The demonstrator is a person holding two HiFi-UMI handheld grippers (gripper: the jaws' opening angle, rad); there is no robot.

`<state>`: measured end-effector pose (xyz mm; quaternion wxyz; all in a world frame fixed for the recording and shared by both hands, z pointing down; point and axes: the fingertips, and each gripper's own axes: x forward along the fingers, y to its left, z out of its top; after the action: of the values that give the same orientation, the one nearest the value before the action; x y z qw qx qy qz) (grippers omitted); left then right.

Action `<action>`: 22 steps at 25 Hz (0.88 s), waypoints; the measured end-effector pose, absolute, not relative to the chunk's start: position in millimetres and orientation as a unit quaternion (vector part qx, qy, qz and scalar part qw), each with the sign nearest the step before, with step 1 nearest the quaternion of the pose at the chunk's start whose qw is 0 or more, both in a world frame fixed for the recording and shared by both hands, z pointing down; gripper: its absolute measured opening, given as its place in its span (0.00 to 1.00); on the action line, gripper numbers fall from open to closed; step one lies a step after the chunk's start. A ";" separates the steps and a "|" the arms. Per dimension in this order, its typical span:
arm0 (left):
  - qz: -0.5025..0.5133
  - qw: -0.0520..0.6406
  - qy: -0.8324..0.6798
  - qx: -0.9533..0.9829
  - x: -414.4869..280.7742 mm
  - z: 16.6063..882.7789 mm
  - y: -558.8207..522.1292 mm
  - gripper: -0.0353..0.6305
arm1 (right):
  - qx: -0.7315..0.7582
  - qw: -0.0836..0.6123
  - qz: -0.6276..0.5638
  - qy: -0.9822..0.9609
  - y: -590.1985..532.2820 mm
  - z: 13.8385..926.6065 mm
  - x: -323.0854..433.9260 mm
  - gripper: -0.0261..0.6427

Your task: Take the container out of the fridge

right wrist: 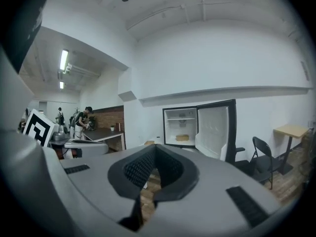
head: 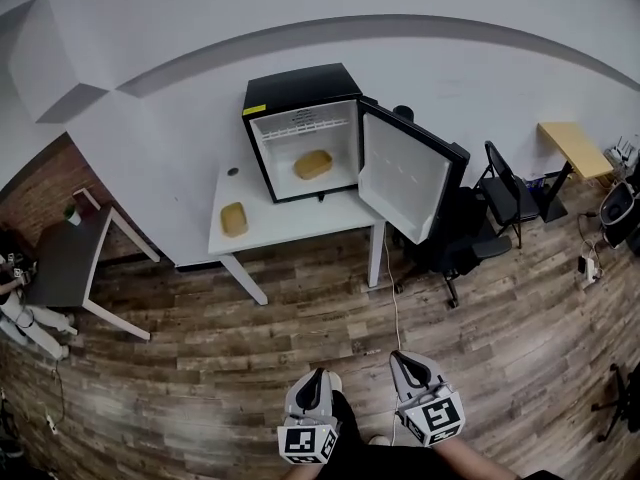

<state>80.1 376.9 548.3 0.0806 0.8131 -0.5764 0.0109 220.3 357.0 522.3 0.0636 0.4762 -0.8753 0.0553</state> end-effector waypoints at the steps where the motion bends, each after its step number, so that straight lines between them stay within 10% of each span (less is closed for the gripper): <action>1: 0.008 0.081 -0.577 0.813 76.6 547.8 366.3 0.08 | 0.478 0.062 0.055 -0.874 344.9 520.6 218.4 0.04; 22: 0.000 0.091 -0.561 0.823 -53.0 528.5 159.0 0.08 | 0.470 0.114 0.050 -0.874 134.2 505.7 99.1 0.04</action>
<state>-53.0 159.0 528.5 0.0906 0.8232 -0.5605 -0.0004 99.1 134.2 505.7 0.1137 0.4698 -0.8740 0.0500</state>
